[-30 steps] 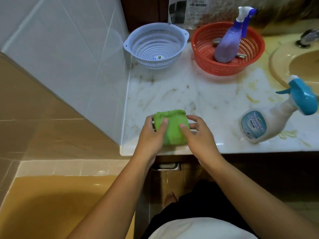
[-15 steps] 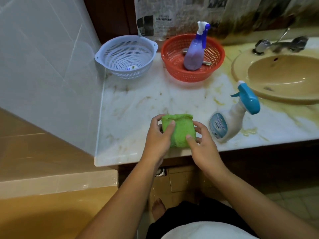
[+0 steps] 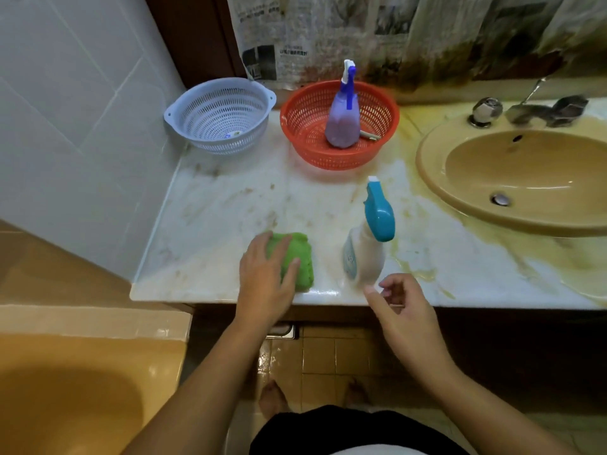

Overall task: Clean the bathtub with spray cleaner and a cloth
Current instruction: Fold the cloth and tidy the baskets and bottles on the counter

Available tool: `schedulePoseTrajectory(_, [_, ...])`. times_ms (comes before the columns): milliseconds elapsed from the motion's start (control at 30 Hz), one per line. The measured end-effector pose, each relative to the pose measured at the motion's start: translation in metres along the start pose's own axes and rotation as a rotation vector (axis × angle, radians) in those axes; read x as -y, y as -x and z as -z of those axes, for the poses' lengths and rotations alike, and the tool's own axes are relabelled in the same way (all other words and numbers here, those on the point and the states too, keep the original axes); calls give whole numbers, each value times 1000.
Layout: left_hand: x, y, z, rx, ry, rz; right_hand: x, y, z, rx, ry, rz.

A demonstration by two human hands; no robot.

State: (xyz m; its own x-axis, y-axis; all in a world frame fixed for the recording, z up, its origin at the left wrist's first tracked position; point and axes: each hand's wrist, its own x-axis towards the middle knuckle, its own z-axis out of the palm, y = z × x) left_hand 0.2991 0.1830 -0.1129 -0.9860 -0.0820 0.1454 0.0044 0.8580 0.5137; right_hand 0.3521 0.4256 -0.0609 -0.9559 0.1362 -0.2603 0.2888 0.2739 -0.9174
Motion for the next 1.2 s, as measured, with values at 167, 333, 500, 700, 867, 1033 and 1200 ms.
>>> schedulePoseTrajectory(167, [-4,0,-15,193,-180,60,15,-58,22,147,141,206])
schedulePoseTrajectory(333, [-25,8,-22,213,-253,20,29,-94,20,375,273,417])
schedulePoseTrajectory(500, [-49,24,-37,215,-282,-23,12,-94,19,288,276,504])
schedulePoseTrajectory(700, [-77,34,-56,245,-256,-57,-9,-80,28,85,268,534])
schedulePoseTrajectory(867, [-93,35,-66,245,-268,-67,-17,-78,39,78,295,547])
schedulePoseTrajectory(1033, [-100,36,-67,249,-220,-62,-21,-69,47,98,336,533])
schedulePoseTrajectory(1200, [-97,37,-60,263,-104,-62,-30,-49,51,137,292,482])
